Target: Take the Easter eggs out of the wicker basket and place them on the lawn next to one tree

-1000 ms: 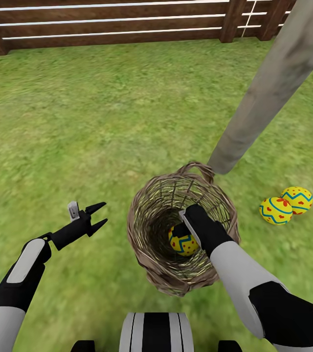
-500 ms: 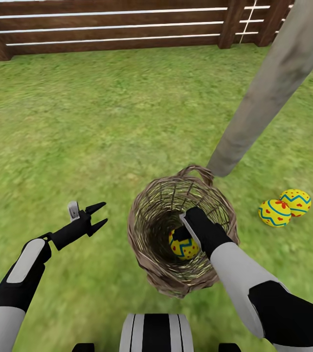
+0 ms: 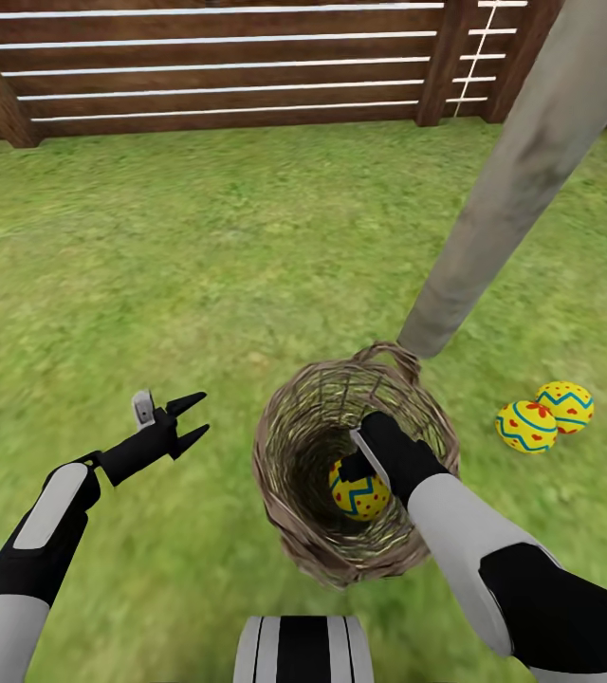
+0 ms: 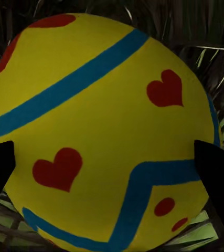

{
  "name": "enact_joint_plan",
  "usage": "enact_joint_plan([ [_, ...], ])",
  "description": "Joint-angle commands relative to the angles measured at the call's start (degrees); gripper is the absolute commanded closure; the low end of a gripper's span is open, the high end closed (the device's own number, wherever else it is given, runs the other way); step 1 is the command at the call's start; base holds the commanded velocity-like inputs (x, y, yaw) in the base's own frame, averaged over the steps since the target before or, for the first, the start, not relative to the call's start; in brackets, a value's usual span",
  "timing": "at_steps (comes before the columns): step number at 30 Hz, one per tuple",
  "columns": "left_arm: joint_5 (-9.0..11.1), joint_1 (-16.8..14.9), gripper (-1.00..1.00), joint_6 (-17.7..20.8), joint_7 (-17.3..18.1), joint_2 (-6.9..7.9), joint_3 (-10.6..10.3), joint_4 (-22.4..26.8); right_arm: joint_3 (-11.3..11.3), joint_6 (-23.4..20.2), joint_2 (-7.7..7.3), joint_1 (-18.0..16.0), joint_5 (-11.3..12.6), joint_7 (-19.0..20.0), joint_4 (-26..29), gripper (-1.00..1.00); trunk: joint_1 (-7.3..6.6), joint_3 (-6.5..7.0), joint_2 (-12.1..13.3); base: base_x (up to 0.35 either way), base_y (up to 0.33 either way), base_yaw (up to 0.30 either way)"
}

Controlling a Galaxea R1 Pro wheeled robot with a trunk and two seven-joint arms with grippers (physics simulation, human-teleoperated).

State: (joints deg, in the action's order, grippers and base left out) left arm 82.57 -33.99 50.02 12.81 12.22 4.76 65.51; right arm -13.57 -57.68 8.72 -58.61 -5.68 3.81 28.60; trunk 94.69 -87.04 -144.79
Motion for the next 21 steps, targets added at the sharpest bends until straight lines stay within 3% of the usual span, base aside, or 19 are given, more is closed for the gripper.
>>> enact_joint_plan([
  [1,-0.3,0.0,-1.0,0.3,0.3,-0.01,0.1,0.0,-0.1,-0.2,-0.02,0.0,-0.6,0.4,0.1,1.0,-0.03,0.19,0.0,0.0,0.0,0.0],
  [14,-0.3,0.0,-1.0,0.3,0.3,-0.01,0.1,0.0,-0.1,-0.3,0.01,0.0,-0.7,0.6,0.2,1.0,-0.37,3.07,0.2,0.0,0.0,0.0],
  [21,-0.2,0.0,-1.0,0.3,0.3,-0.01,0.1,0.0,0.0,-0.4,-0.13,0.0,0.4,6.0,0.4,1.0,-0.55,4.63,0.3,0.0,0.0,0.0],
])
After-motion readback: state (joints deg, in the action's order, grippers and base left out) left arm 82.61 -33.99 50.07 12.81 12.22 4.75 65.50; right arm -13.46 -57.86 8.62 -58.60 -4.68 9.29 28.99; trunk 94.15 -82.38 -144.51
